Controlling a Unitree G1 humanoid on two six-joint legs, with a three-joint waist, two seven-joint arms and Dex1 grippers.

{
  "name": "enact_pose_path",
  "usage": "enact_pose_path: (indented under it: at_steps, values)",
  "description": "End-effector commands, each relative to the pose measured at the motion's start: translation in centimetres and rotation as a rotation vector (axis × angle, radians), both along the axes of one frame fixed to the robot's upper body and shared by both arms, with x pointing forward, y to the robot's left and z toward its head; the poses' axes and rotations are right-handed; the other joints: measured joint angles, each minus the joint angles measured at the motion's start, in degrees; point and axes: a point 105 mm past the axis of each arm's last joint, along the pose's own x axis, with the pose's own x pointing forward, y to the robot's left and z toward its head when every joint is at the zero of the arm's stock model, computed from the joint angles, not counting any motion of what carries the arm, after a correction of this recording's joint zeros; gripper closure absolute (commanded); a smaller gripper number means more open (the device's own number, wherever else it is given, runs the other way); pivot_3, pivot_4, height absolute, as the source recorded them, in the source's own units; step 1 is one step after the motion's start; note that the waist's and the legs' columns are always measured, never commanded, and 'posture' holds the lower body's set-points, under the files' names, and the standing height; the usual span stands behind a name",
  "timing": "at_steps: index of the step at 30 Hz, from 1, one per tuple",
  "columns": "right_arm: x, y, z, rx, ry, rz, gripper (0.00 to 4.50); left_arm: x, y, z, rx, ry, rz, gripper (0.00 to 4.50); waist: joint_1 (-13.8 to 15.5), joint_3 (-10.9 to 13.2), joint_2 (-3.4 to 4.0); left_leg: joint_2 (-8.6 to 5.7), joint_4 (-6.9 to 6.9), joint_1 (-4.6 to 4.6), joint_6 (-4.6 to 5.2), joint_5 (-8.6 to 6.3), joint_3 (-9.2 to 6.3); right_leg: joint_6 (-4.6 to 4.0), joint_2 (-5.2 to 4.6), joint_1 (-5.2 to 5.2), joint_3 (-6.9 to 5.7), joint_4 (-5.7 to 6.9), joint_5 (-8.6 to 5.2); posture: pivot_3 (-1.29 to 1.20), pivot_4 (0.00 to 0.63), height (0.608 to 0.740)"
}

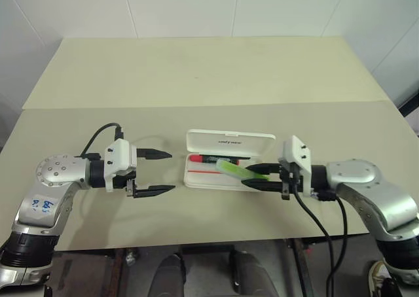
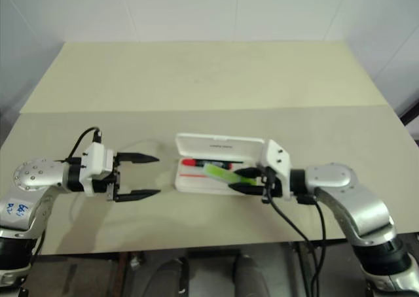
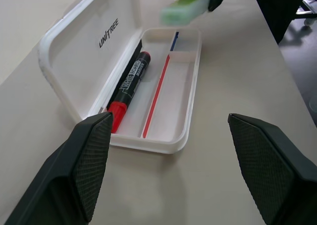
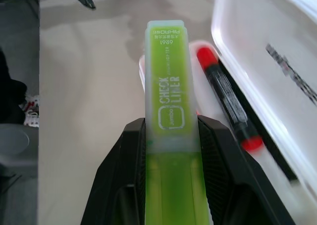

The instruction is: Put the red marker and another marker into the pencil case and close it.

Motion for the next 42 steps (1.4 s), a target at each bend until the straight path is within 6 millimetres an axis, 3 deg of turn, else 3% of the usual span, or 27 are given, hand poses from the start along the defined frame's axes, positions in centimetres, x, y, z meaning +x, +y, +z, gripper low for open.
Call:
enact_pose_path:
  at_steps: [1, 13, 23, 41, 42]
  values:
    - [0.3, 1.2, 0.1, -0.014, -0.044, 0.059, 3.39, -0.3, -0.1, 1.0, 0.006, -0.058, -0.004, 0.55, -0.1, 0.0, 0.0, 0.0, 0.0, 0.0, 0.0, 0.0, 0.0, 0.0, 0.0, 0.0, 0.0, 0.0, 0.0, 0.0, 0.15, 0.74]
    - [2.4, 4.7, -0.6, -0.021, -0.08, 0.147, 3.39, -0.3, 0.0, 0.8, 0.011, -0.06, 0.014, 0.55, -0.2, 0.0, 0.0, 0.05, 0.0, 0.06, 0.0, 0.01, -0.01, 0.15, 0.08, -0.06, -0.01, 0.26, 0.08, 0.0, 0.15, 0.74]
    - [2.4, 6.6, -1.6, -0.023, -0.058, 0.205, 3.39, -0.9, 0.7, 0.6, 0.023, -0.057, 0.034, 0.55, -0.3, 0.0, 0.0, 0.08, 0.0, 0.07, 0.0, 0.0, -0.01, 0.17, 0.11, -0.1, -0.03, 0.37, 0.09, 0.0, 0.15, 0.74]
    - [3.5, 6.5, -2.8, -0.055, -0.065, 0.202, 3.39, -0.8, 0.5, 0.8, 0.025, -0.067, 0.021, 0.55, -0.3, 0.0, 0.0, 0.1, 0.01, 0.08, -0.03, 0.02, -0.01, 0.12, 0.15, -0.23, -0.02, 0.61, 0.06, 0.0, 0.15, 0.74]
    - [3.6, 6.5, -2.7, -0.054, -0.067, 0.199, 2.61, -0.8, 0.4, 0.8, 0.024, -0.068, 0.02, 0.55, -0.2, 0.0, 0.0, 0.1, 0.01, 0.08, -0.03, 0.02, 0.0, 0.12, 0.15, -0.23, -0.02, 0.62, 0.06, 0.0, 0.15, 0.74]
